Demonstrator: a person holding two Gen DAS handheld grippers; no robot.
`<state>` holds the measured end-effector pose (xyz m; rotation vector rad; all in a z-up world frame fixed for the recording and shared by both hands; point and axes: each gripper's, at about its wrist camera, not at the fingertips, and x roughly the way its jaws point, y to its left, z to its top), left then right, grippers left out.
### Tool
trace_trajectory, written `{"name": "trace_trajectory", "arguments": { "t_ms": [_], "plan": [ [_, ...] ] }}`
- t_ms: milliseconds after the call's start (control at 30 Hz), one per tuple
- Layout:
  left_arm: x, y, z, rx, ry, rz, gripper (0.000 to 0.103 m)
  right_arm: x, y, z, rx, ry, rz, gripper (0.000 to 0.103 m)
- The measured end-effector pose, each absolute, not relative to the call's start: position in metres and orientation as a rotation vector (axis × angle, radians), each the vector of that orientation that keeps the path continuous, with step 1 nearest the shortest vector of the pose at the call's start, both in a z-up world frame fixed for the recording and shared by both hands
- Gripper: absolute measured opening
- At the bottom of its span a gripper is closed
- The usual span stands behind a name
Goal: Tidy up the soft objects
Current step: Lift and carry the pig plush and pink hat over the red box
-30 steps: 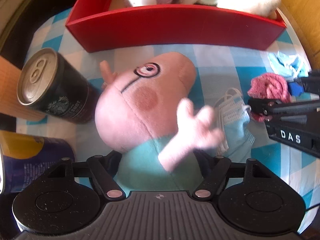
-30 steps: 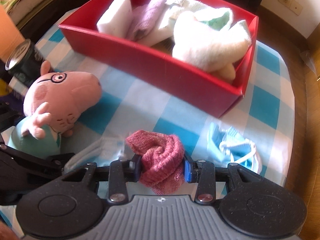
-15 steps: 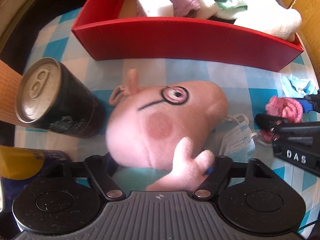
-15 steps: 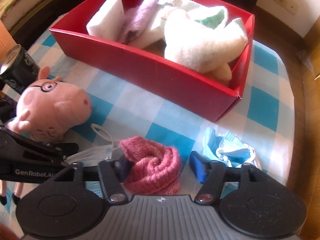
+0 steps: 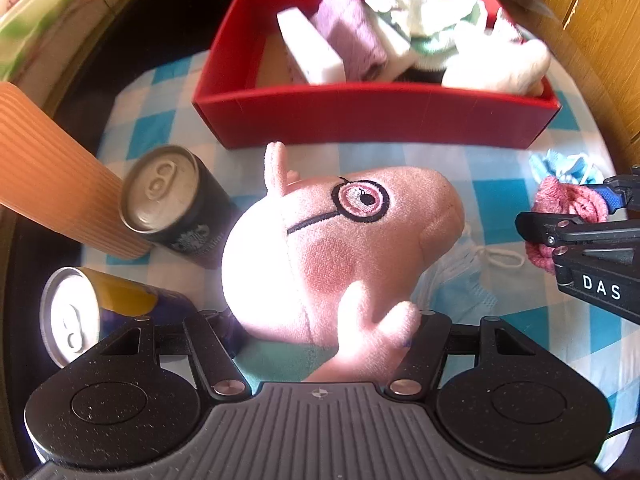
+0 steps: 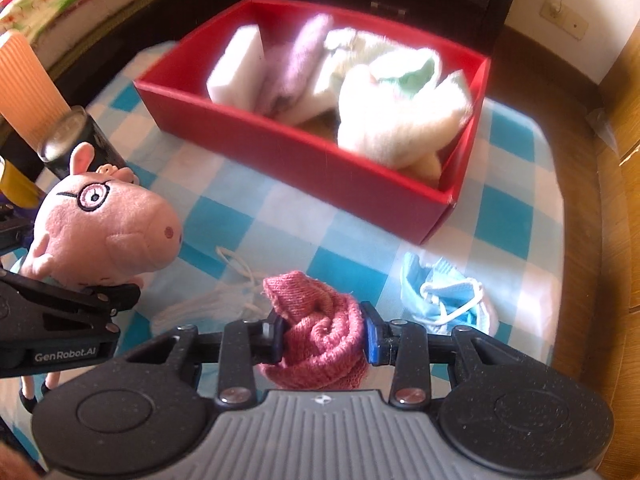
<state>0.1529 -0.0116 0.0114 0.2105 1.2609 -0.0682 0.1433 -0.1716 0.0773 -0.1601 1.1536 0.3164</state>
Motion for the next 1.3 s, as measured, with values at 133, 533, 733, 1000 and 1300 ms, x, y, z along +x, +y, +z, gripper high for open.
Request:
{"name": "trace_trajectory", "arguments": {
  "t_ms": [133, 533, 733, 1000, 1300],
  "plan": [
    [0.148, -0.011, 0.03, 0.2, 1.226, -0.061, 0.065, 0.137, -0.171, 0.1, -0.154, 1.114, 0.316, 0.014],
    [0.15, -0.012, 0.072, 0.181, 1.139, -0.065, 0.065, 0.128, -0.167, 0.149, -0.142, 1.015, 0.312, 0.014],
    [0.155, -0.016, 0.097, 0.173, 1.088, -0.063, 0.065, 0.131, -0.169, 0.169, -0.124, 0.972, 0.305, 0.014],
    [0.173, -0.02, 0.121, 0.145, 1.032, -0.049, 0.065, 0.144, -0.17, 0.194, -0.104, 0.913, 0.283, 0.014],
    [0.2, -0.023, 0.141, 0.14, 0.996, -0.032, 0.065, 0.17, -0.173, 0.217, -0.083, 0.87, 0.251, 0.014]
  ]
}}
